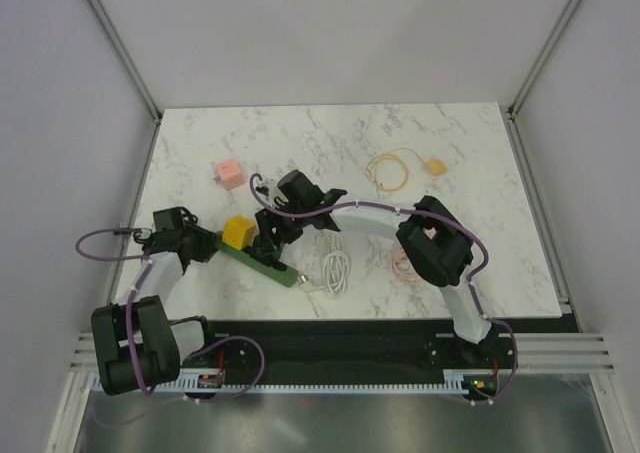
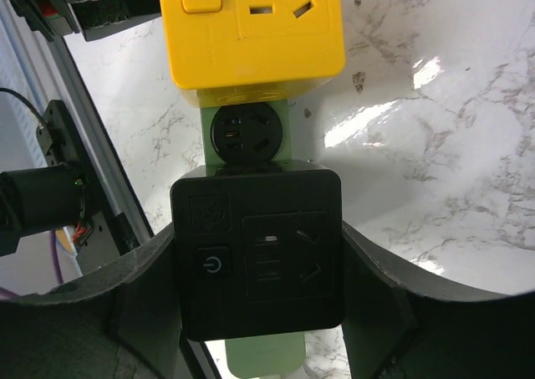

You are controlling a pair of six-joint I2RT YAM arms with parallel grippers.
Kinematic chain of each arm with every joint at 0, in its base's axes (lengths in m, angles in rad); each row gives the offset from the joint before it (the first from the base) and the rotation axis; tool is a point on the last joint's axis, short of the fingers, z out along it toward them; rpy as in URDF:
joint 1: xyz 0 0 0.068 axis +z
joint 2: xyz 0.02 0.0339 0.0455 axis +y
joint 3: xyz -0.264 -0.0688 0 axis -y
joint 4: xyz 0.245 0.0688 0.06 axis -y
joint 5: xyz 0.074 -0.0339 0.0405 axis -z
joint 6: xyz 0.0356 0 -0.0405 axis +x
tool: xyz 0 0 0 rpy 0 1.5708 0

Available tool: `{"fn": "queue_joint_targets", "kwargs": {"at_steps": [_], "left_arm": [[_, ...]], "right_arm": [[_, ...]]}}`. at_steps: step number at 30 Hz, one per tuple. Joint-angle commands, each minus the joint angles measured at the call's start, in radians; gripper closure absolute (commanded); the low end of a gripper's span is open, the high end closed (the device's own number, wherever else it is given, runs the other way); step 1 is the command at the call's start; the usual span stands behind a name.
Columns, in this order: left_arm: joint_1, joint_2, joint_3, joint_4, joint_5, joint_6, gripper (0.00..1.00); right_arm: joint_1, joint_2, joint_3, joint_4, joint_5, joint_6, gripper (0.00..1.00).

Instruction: Pull the plug off the socket

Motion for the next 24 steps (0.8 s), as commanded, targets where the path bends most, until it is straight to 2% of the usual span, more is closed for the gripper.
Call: {"fn": "queue_joint_targets", "kwargs": {"at_steps": [1, 5, 8, 11, 12, 15, 20, 24], "left_arm": [[-0.012, -0.040, -0.032, -0.063, -0.141, 0.051, 0.98], [-0.017, -0.062, -0.044, -0.048, -0.142, 0.055, 0.98], [-0.023, -0.076, -0.048, -0.046, -0.142, 0.054, 0.98], [-0.027, -0.076, -0.049, -0.045, -0.165, 0.057, 0.98], [-0.027, -0.079, -0.049, -0.040, -0.162, 0.060, 0.98], [-0.033, -0.088, -0.055, -0.037, -0.165, 0.058, 0.98], [-0.035, -0.093, -0.055, -0.035, -0.170, 0.055, 0.98], [-0.037, -0.093, -0.055, -0.034, -0.170, 0.057, 0.98]], "right_arm": [[-0.042, -0.017, 0.051, 0.063, -0.064, 0.058, 1.00], [-0.048, -0.010, 0.042, 0.075, -0.165, 0.061, 1.00], [-0.054, -0.007, 0.033, 0.086, -0.184, 0.072, 1.00], [-0.051, -0.016, 0.035, 0.048, -0.097, 0.026, 1.00], [-0.043, -0.019, 0.038, 0.007, -0.005, 0.003, 1.00], [-0.020, -0.043, 0.033, -0.036, 0.128, -0.101, 1.00], [0.012, -0.068, 0.025, -0.058, 0.239, -0.210, 1.00], [0.012, -0.069, 0.035, -0.066, 0.273, -0.218, 1.00]]}}
